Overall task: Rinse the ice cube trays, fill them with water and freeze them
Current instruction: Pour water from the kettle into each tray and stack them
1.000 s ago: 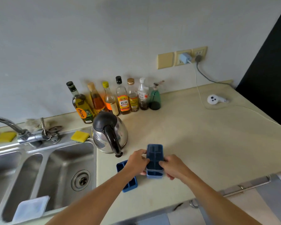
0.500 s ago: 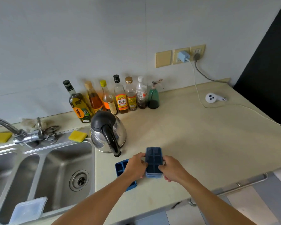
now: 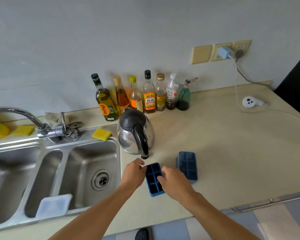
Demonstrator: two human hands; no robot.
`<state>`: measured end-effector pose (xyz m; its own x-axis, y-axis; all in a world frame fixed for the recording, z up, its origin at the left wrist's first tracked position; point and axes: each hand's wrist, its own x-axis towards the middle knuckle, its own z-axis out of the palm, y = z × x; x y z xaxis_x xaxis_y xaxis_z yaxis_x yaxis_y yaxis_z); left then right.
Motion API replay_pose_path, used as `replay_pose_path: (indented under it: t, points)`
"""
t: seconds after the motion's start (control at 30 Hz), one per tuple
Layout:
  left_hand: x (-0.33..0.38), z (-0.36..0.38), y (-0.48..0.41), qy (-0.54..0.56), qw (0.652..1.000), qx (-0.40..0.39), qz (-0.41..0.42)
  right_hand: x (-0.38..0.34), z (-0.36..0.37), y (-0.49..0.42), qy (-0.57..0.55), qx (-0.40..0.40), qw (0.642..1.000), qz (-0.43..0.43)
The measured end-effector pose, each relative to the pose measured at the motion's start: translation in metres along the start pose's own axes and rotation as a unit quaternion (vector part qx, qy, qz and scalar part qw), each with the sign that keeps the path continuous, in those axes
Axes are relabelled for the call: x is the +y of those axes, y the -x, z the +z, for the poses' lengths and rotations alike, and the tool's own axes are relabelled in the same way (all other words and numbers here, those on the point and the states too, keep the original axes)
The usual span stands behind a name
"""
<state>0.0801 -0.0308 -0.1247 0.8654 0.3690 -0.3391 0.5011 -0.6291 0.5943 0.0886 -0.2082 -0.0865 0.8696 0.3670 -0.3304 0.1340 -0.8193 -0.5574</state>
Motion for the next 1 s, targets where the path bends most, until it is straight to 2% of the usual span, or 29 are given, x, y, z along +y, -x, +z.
replay_pose_path:
  t: [0.13,0.33,0.5,0.7,0.83,1.0]
  points:
    - [-0.005,0.004,-0.008,-0.012,0.999,-0.026,0.024,0.008,0.027,0.003,0.056,-0.004,0.998,0.022]
    - [-0.005,0.004,-0.017,0.043,0.997,-0.061,-0.011,0.025,0.041,-0.001,0.0,-0.039,0.995,0.094]
    - [-0.009,0.001,-0.017,0.06,0.992,-0.102,-0.05,0.024,0.045,-0.006,-0.044,-0.013,0.991,0.125]
    - [-0.01,-0.003,-0.015,0.101,0.985,-0.109,-0.083,0.019,0.043,-0.008,-0.055,0.004,0.989,0.138]
    - [-0.009,-0.006,-0.013,0.123,0.982,-0.108,-0.098,0.016,0.038,-0.005,-0.126,-0.016,0.981,0.147]
    - [-0.009,-0.007,-0.008,0.178,0.972,-0.083,-0.127,0.004,0.019,0.004,-0.234,-0.07,0.953,0.18]
